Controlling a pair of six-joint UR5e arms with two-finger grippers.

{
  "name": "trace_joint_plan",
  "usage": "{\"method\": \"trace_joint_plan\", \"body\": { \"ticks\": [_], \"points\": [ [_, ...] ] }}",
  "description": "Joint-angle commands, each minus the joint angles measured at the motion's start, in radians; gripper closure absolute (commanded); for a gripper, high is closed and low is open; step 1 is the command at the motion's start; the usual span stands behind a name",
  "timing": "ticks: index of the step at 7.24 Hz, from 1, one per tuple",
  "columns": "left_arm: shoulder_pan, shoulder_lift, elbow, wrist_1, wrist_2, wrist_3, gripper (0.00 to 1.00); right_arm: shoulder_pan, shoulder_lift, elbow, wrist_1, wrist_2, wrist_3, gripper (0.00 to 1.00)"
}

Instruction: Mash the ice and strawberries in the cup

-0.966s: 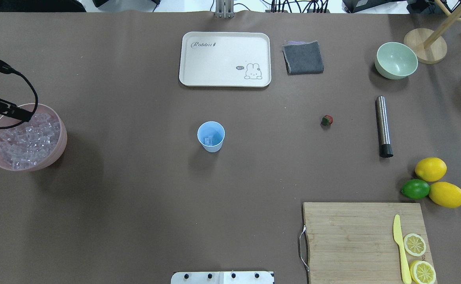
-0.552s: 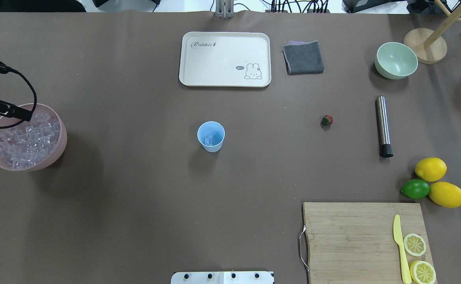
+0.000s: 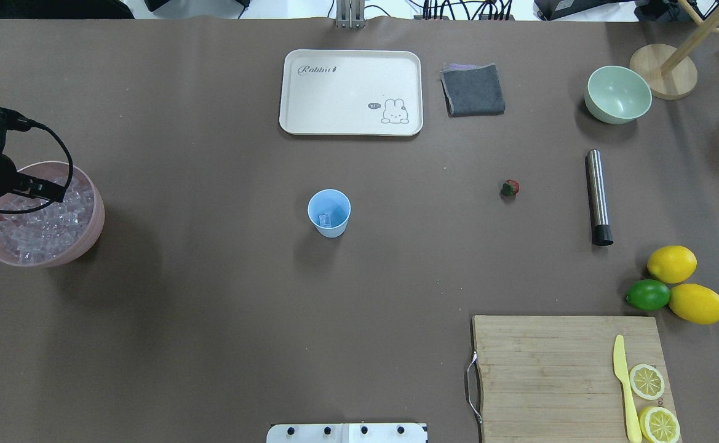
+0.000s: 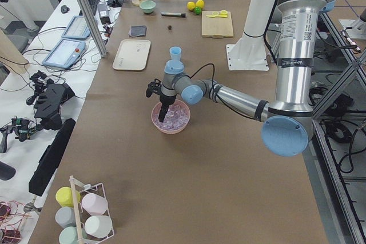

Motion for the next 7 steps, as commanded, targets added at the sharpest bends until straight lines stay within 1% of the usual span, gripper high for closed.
{"method": "trace_joint_plan", "body": {
  "ticks": [1,3,5,7],
  "points": [
    [0.003,0.045,0.012,-0.064,0.001,-0.005,0.06,0.0,0.0,0.0,0.0,0.0,0.0,0.0],
    [0.007,0.048,0.022,-0.08,0.001,-0.006,0.06,0.0,-0.001,0.0,0.0,0.0,0.0,0.0],
    [0.014,0.041,0.02,-0.079,0.002,-0.008,0.14,0.0,-0.001,0.0,0.0,0.0,0.0,0.0],
    [0.034,0.03,0.023,-0.079,0.007,-0.008,0.14,0.0,-0.001,-0.002,0.0,0.0,0.0,0.0]
  ]
}}
